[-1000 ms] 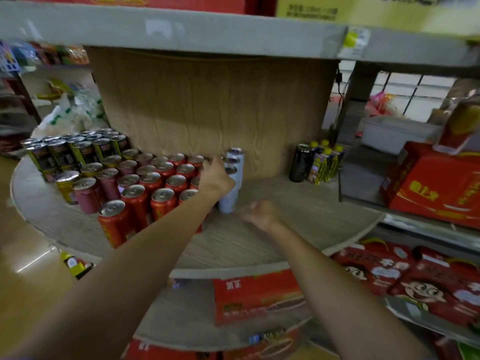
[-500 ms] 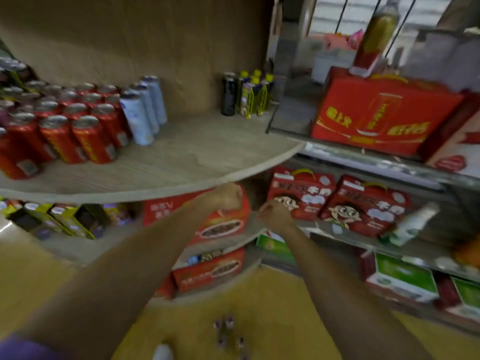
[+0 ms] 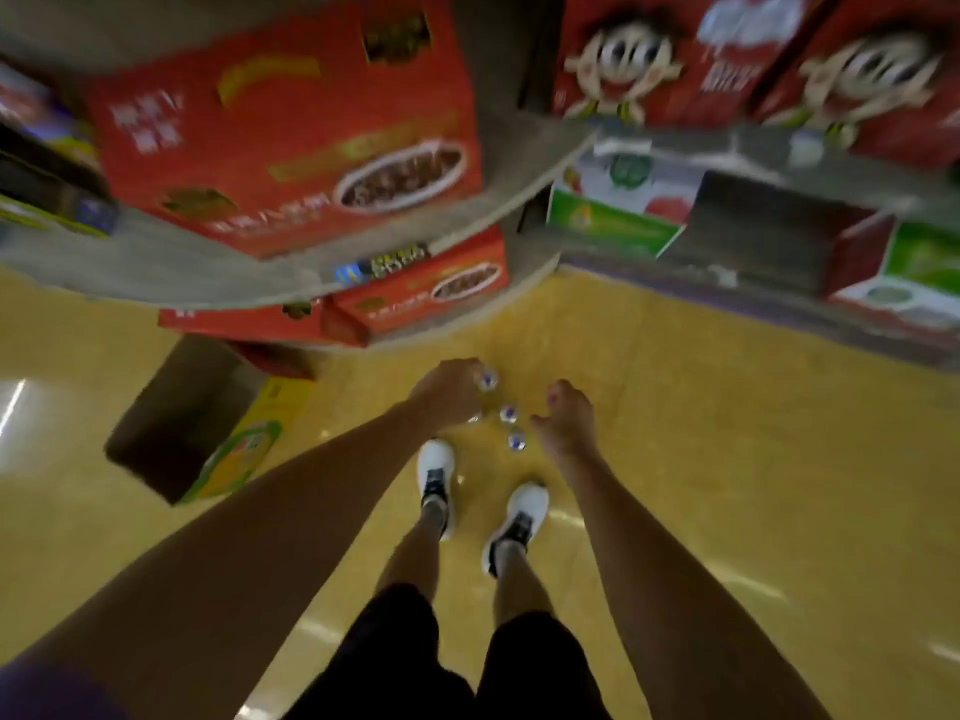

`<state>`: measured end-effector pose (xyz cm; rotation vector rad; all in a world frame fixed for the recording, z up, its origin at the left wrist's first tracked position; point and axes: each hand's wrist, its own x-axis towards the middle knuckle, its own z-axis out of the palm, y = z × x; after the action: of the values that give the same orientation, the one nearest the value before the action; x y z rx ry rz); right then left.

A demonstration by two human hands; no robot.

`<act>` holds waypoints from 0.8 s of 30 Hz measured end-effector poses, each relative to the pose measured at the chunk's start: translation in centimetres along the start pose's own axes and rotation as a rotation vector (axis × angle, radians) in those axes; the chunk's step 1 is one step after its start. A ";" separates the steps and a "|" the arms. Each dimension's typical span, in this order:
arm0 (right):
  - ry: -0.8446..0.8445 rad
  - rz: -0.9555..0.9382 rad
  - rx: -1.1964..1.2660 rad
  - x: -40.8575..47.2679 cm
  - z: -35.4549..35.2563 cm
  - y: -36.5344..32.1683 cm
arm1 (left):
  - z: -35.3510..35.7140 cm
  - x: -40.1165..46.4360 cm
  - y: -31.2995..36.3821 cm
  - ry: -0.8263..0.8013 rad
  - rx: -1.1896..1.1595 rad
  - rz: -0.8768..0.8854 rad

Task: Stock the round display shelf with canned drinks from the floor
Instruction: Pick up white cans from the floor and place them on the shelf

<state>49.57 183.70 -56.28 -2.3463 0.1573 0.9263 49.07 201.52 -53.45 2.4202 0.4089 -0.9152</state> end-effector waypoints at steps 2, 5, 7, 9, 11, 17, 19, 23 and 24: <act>0.018 0.010 -0.021 2.1 3.2 2.5 | 3.8 1.5 -1.4 0.002 0.021 -0.053; 0.006 0.092 -0.008 4.8 8.5 7.4 | 9.9 4.9 -4.5 -0.045 0.057 -0.072; -0.019 0.148 -0.017 6.8 11.5 10.2 | 13.6 7.3 -6.8 -0.071 0.125 -0.044; -0.034 0.176 -0.019 8.9 14.1 12.6 | 17.2 9.8 -8.6 -0.119 0.207 -0.020; -0.048 0.190 -0.024 10.7 16.4 14.3 | 20.1 11.9 -10.0 -0.146 0.214 -0.021; -0.097 0.212 -0.014 16.7 23.2 16.9 | 27.0 17.9 -14.0 -0.207 0.169 -0.030; -0.100 0.207 -0.019 18.7 25.6 17.7 | 29.2 20.1 -15.6 -0.250 0.099 -0.044; -0.062 0.214 -0.118 23.2 29.8 20.0 | 33.2 24.4 -19.2 -0.284 0.045 -0.051; -0.062 0.221 -0.134 24.2 30.9 20.8 | 34.2 25.3 -20.0 -0.289 0.056 -0.050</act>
<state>43.19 187.23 -100.08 -2.4548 0.3452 1.1465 40.65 201.15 -99.72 2.2875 0.3407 -1.2919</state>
